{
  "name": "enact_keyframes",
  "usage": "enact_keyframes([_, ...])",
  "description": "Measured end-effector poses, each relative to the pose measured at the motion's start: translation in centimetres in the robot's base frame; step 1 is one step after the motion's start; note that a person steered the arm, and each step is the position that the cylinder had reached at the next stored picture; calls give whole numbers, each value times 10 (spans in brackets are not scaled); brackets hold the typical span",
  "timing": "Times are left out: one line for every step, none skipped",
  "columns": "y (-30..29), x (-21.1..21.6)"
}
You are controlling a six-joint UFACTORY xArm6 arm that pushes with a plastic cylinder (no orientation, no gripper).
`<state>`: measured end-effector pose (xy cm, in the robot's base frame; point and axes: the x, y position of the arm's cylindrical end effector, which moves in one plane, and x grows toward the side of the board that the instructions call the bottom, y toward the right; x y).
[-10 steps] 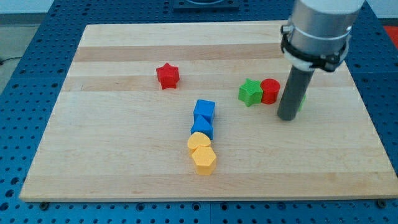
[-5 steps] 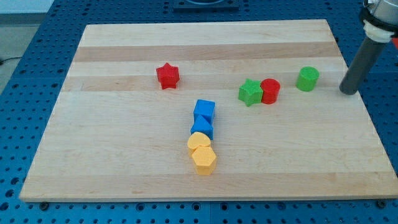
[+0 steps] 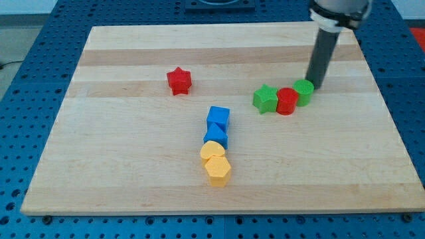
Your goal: Push green circle to the right side of the red circle
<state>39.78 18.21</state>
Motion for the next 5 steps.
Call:
enact_keyframes([1,6])
enact_keyframes([1,30])
enact_keyframes([-5,76])
enact_keyframes([-46,94])
enact_keyframes([-66,71])
